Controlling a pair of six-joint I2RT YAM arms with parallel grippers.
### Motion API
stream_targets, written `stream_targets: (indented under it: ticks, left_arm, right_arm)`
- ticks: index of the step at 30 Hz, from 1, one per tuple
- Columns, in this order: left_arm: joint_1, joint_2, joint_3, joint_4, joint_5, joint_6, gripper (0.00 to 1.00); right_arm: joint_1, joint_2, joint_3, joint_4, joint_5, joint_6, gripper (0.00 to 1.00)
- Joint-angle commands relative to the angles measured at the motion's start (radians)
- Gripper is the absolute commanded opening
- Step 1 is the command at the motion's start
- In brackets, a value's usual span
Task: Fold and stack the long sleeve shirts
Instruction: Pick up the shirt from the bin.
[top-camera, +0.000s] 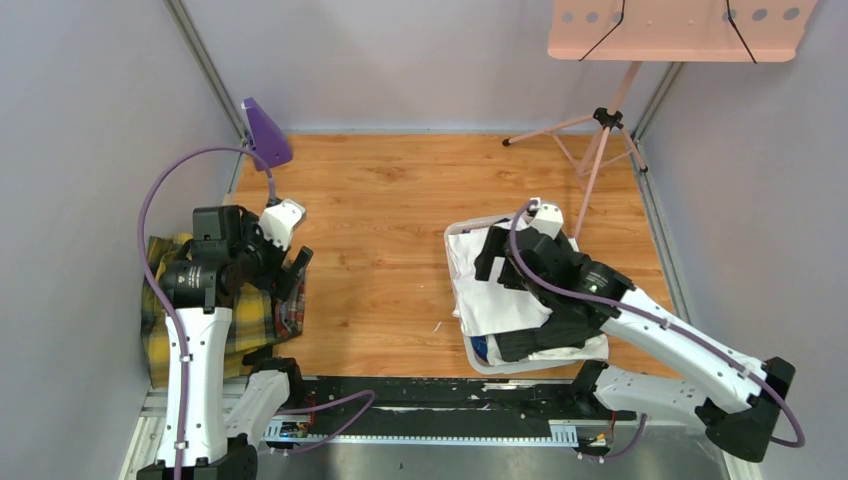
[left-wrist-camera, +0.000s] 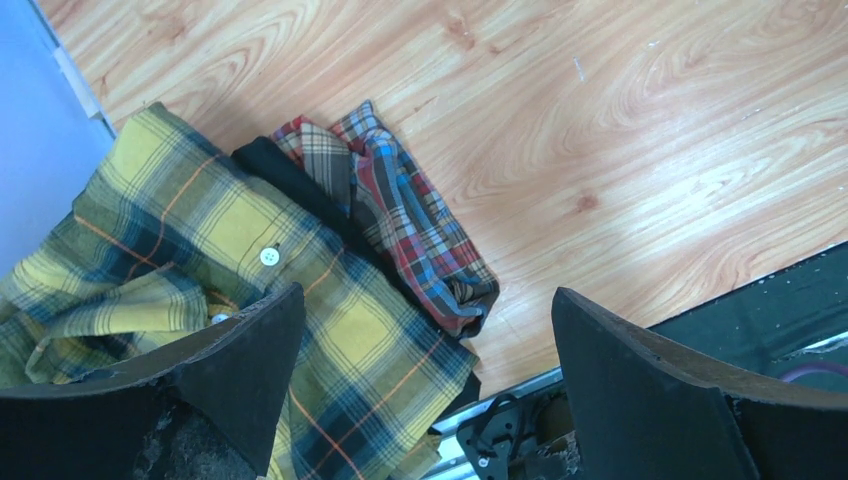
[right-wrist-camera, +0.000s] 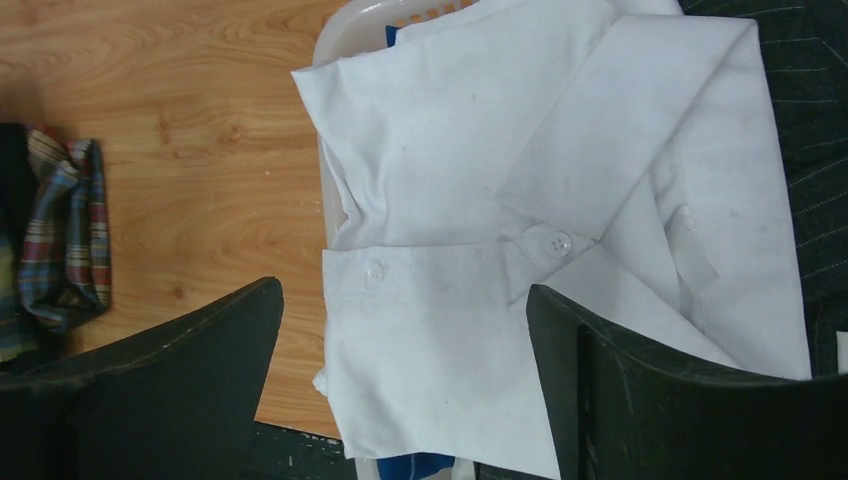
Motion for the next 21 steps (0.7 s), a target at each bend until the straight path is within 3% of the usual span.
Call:
stream_targets:
  ticks: [1,8,15,18,20,21]
  left_arm:
    - [-0.002,0.011,0.013,0.025,0.093,0.005,1.00]
    - [-0.002,0.032,-0.001,-0.008,0.173,0.057,1.00]
    - [-0.003,0.072,-0.003,0.006,0.280,0.107,1.00]
    - [-0.002,0.129,0.030,0.009,0.308,0.127,1.00]
    - [-0.003,0.166,0.055,0.012,0.326,0.135,1.00]
    - [-0.003,0.189,0.061,0.014,0.341,0.137,1.00]
  right_arm:
    - [-0.003,-0.105,-0.037,-0.027,0.048,0.105,0.91]
    - [-0.010,-0.036,-0.050,-0.216,0.046,0.215,0.92]
    - [-0.036,0.048,-0.084,-0.262,0.022,0.304,0.90]
    - [-0.052,0.084,-0.093,-0.255,0.026,0.321,0.82]
    - [-0.055,0.093,-0.090,-0.245,0.025,0.326,0.67]
    - [-0.055,0.097,-0.084,-0.237,0.024,0.320,0.55]
